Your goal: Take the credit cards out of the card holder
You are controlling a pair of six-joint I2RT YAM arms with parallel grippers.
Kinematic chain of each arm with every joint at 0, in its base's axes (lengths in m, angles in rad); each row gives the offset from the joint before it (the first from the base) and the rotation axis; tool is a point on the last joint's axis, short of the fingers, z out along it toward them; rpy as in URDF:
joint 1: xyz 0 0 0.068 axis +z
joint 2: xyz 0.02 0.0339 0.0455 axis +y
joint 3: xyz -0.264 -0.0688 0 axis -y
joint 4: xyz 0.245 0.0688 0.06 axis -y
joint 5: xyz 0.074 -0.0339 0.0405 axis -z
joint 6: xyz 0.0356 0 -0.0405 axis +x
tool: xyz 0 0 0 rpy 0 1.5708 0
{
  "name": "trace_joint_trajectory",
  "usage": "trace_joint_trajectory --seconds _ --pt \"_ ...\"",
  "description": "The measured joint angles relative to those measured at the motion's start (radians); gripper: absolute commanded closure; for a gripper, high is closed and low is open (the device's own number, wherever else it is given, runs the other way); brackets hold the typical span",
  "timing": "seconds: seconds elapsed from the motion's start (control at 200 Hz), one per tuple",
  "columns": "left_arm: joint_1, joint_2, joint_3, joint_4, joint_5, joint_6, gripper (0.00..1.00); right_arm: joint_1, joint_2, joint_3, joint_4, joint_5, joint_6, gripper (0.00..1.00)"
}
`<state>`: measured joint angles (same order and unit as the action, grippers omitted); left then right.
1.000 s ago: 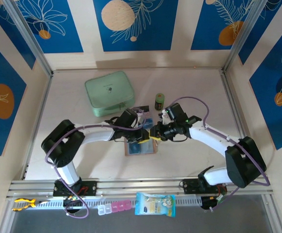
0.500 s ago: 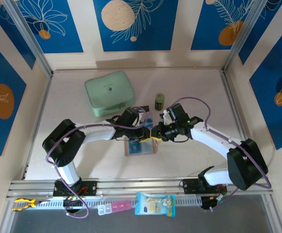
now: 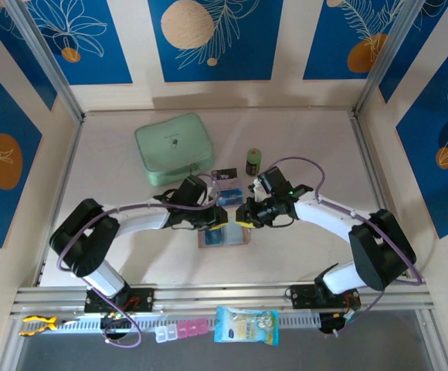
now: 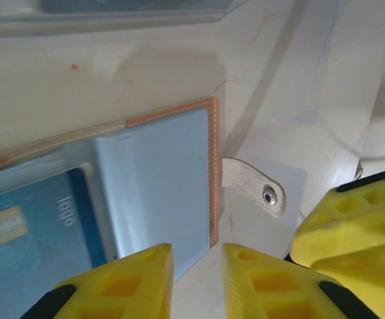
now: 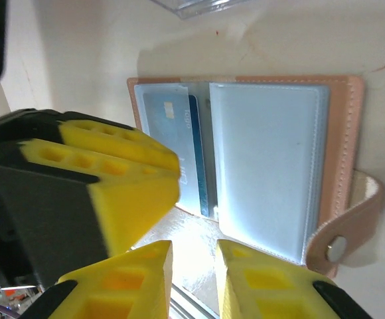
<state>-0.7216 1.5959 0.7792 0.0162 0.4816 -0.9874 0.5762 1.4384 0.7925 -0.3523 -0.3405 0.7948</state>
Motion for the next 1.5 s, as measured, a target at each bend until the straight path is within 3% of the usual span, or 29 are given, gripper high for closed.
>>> trace_joint_trajectory --seconds 0.5,1.035,1.501 --pt "0.063 -0.155 -0.153 -0.038 -0.038 0.009 0.8 0.131 0.209 0.14 0.026 0.005 0.008 0.77" --pt "0.067 -0.139 -0.176 -0.05 -0.058 0.038 0.92 0.171 0.29 0.177 0.01 0.055 0.009 0.8" --pt "0.067 -0.104 -0.176 -0.077 -0.072 0.074 0.94 0.18 0.32 0.199 -0.031 0.095 -0.002 0.8"
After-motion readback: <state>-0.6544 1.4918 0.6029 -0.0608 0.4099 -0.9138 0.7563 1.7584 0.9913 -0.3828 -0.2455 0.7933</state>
